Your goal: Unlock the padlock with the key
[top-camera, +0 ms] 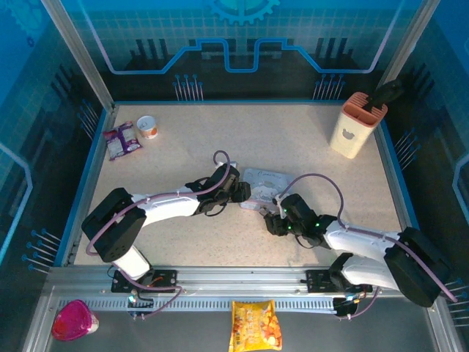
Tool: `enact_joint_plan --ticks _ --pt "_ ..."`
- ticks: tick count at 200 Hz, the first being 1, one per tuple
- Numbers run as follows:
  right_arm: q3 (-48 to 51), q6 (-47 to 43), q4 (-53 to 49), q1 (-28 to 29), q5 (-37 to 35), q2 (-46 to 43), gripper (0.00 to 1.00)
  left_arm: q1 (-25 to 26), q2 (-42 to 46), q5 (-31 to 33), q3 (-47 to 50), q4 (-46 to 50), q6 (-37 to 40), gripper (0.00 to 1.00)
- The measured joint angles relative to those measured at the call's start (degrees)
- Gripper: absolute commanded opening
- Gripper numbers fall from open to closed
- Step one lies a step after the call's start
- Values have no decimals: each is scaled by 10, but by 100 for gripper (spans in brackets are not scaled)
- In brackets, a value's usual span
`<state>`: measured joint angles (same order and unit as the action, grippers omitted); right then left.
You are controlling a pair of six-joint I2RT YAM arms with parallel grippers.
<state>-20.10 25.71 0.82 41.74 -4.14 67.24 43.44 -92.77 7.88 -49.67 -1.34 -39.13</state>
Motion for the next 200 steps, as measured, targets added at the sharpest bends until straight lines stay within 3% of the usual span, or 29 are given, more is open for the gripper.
enact_joint_plan --ticks 54,121,144,200 --pt "-9 -14 31 -2 31 47 37 0 -1 0 0 -1 -1 48" --pt "-10 -11 38 3 21 53 9 0 -1 0 1 -1 -15 48" --pt "-9 19 29 28 -16 36 0 0 -1 0 5 -10 -20 47" --pt "-8 142 18 129 -175 29 0 6 -1 3 10 -22 -37 46"
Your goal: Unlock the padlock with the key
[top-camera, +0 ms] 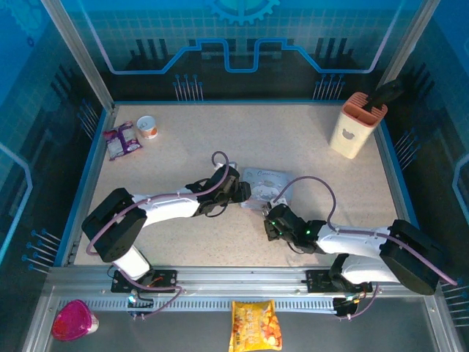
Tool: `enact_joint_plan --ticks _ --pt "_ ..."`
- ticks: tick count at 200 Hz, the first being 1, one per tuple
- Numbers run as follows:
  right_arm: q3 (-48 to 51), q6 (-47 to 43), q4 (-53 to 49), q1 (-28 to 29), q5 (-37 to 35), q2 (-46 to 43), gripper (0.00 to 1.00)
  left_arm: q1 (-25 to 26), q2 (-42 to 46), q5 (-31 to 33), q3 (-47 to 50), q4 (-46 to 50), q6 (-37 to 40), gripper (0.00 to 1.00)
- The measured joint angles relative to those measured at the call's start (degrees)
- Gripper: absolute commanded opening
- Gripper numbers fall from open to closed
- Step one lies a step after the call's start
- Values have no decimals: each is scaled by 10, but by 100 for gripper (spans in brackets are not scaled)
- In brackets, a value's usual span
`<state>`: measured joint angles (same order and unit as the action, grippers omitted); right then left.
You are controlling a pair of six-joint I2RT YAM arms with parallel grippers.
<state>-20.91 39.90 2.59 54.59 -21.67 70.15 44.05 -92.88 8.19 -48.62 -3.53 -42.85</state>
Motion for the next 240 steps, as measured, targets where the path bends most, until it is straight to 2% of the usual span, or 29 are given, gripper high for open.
enact_joint_plan --ticks 70,106,148,191,240 --pt "-4 104 0 19 -112 34 0 26 -2 28 0 -5 -23 46" --pt "-5 132 1 11 -134 36 0 43 -9 39 0 -14 -24 45" --pt "-2 176 40 -26 -132 41 0 63 -19 48 -13 -12 -38 45" --pt "-1 182 78 -69 -104 42 0 76 -30 49 -27 -9 -38 45" --pt "-57 167 20 -99 -89 75 0 79 -32 53 -28 -10 -54 44"
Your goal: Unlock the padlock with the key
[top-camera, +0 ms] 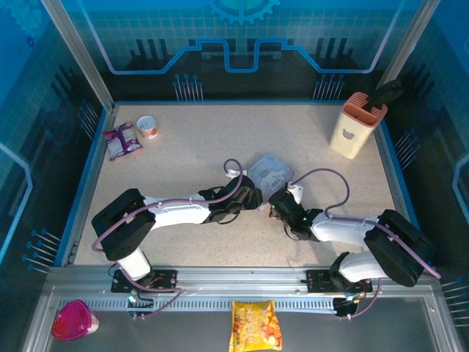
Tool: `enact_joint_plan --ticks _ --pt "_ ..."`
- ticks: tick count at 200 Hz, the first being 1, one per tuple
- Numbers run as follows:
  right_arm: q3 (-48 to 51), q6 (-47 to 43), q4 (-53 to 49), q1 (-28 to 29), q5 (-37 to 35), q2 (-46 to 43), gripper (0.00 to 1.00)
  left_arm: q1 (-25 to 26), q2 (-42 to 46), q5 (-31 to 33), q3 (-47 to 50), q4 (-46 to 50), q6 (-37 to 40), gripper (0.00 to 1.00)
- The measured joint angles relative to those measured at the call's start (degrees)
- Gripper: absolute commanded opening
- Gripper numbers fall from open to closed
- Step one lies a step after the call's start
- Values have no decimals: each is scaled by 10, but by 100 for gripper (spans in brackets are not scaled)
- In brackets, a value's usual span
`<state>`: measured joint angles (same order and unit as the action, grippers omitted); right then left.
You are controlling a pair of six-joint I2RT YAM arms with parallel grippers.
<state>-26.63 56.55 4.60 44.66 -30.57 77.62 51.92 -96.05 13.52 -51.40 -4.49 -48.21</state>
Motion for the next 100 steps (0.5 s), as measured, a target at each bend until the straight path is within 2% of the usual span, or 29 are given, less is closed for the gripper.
enact_joint_plan --ticks 69,100 --pt "-25 -22 -4 -29 18 23 0 0 -4 0 -2 -4 -10 43" --pt "-47 -50 -48 -45 17 28 0 0 -4 0 -2 -4 -12 43"
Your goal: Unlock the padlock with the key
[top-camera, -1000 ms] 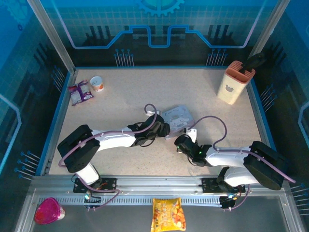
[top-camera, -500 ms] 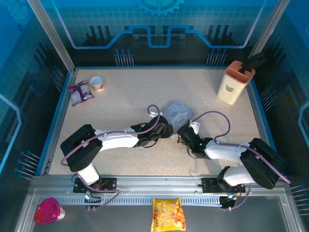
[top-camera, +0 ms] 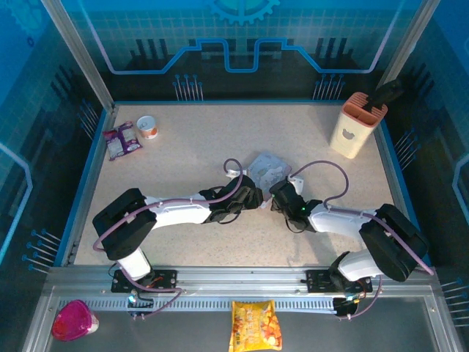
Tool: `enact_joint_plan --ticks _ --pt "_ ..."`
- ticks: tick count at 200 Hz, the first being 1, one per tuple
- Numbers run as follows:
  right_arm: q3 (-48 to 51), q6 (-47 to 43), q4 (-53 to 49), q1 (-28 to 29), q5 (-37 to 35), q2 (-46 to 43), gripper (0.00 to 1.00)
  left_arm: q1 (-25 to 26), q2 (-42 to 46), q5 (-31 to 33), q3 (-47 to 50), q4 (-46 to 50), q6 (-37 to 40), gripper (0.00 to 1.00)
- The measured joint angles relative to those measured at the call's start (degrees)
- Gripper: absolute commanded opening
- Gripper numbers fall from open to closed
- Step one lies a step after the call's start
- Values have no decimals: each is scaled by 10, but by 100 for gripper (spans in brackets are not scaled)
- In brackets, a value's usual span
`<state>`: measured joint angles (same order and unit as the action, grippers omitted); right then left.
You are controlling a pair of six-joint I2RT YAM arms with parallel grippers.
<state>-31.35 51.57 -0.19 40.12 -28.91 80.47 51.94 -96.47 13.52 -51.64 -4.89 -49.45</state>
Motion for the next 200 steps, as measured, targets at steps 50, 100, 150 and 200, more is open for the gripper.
enact_joint_plan --ticks 50,100,150,200 --pt "-31 -46 -33 -5 -27 44 0 0 0 0 0 0 -2 43" --pt "-15 -39 8 -9 -23 42 0 0 0 0 0 0 -2 43" --pt "3 27 40 -12 -3 8 0 0 -2 0 0 -4 -2 43" --pt "-19 40 -4 -17 -5 12 0 0 -6 -3 0 -15 -2 43"
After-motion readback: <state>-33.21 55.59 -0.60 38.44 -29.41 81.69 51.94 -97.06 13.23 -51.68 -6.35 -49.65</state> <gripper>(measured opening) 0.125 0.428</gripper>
